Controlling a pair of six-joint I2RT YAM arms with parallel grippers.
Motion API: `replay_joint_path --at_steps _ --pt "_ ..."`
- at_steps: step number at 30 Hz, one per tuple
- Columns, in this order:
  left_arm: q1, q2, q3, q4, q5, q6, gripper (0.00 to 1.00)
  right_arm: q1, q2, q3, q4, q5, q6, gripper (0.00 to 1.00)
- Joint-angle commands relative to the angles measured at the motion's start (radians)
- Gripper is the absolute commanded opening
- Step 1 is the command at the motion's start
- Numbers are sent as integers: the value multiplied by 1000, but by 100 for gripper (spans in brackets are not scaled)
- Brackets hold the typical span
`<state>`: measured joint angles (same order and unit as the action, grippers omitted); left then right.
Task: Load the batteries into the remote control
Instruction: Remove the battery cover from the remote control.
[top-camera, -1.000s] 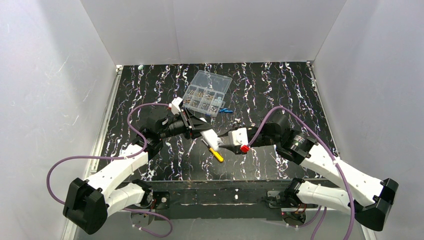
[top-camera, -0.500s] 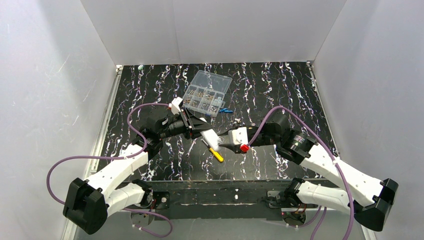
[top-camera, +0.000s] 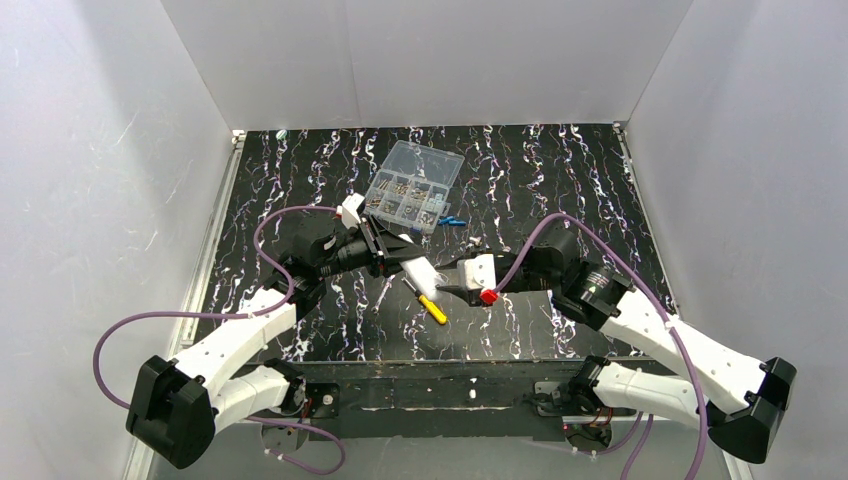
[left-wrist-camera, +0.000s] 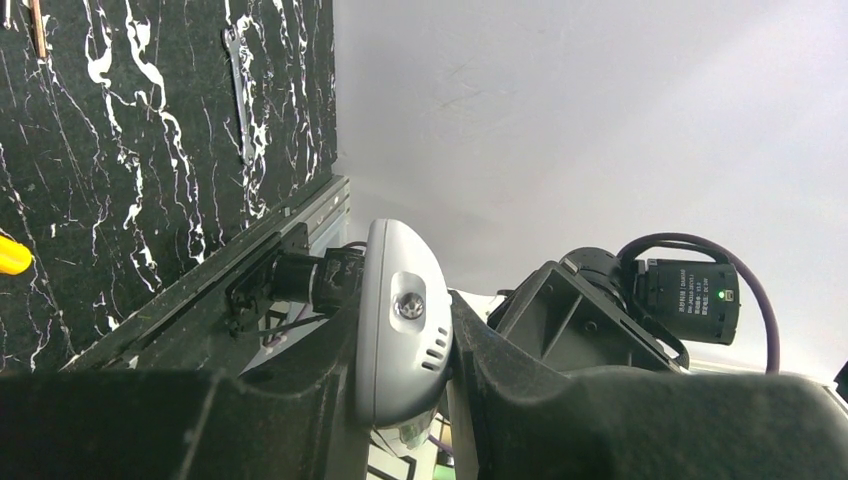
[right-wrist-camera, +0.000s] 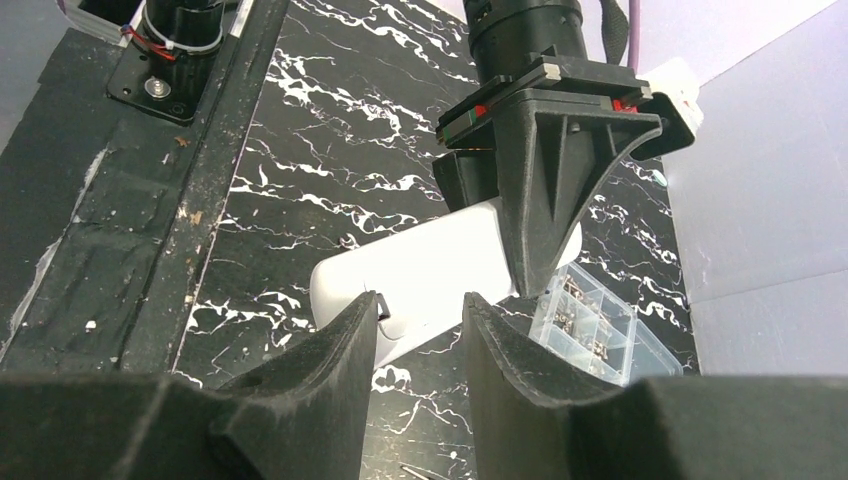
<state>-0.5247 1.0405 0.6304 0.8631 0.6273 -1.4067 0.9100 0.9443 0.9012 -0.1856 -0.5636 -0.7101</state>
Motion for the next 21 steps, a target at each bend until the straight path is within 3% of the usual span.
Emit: replay_joint_path --at_steps 1,21 --pt "-6 -13 19 81 72 -17 0 -6 -14 -9 71 62 0 44" --pt "-6 -1 24 82 74 -16 0 -11 -45 -32 134 101 17 45"
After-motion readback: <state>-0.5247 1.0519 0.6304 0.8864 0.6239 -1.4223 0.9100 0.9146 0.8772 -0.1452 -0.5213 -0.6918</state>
